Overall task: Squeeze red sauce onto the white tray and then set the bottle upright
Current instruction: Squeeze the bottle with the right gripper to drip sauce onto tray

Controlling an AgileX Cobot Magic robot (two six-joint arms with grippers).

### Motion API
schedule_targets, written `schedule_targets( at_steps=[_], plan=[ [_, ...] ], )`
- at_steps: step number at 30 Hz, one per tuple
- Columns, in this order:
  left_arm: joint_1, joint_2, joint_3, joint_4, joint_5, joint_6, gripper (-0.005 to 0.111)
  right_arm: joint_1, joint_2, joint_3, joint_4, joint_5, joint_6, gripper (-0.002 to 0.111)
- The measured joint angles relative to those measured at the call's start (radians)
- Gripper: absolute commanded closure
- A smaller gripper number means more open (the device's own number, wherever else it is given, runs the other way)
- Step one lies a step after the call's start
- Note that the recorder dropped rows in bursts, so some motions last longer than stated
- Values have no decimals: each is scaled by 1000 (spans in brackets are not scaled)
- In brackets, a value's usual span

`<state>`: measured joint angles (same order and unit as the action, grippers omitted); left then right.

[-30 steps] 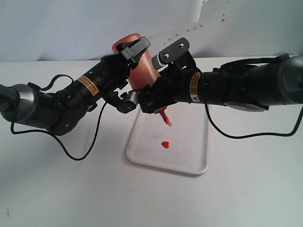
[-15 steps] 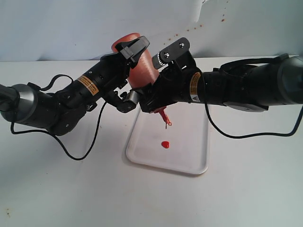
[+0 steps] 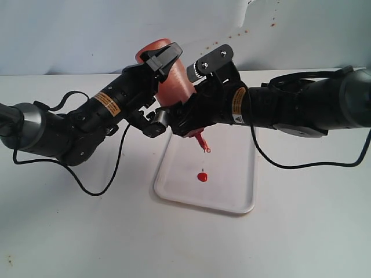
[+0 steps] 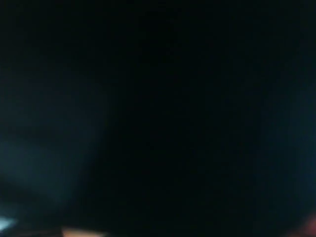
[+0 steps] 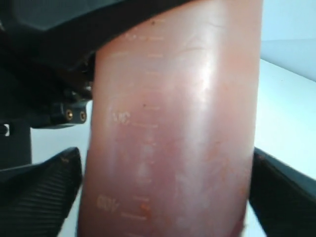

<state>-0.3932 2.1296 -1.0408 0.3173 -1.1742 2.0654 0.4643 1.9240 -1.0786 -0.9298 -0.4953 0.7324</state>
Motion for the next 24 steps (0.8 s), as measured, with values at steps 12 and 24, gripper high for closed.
schedule_targets(
  at_steps=[12,24],
  plan=[
    [0,0,0,6,0,-4,107,-5,0,0,18,6,-11,3],
    [0,0,0,4,-3,-4,107,0,0,0,23,-16,-9,101]
  ],
)
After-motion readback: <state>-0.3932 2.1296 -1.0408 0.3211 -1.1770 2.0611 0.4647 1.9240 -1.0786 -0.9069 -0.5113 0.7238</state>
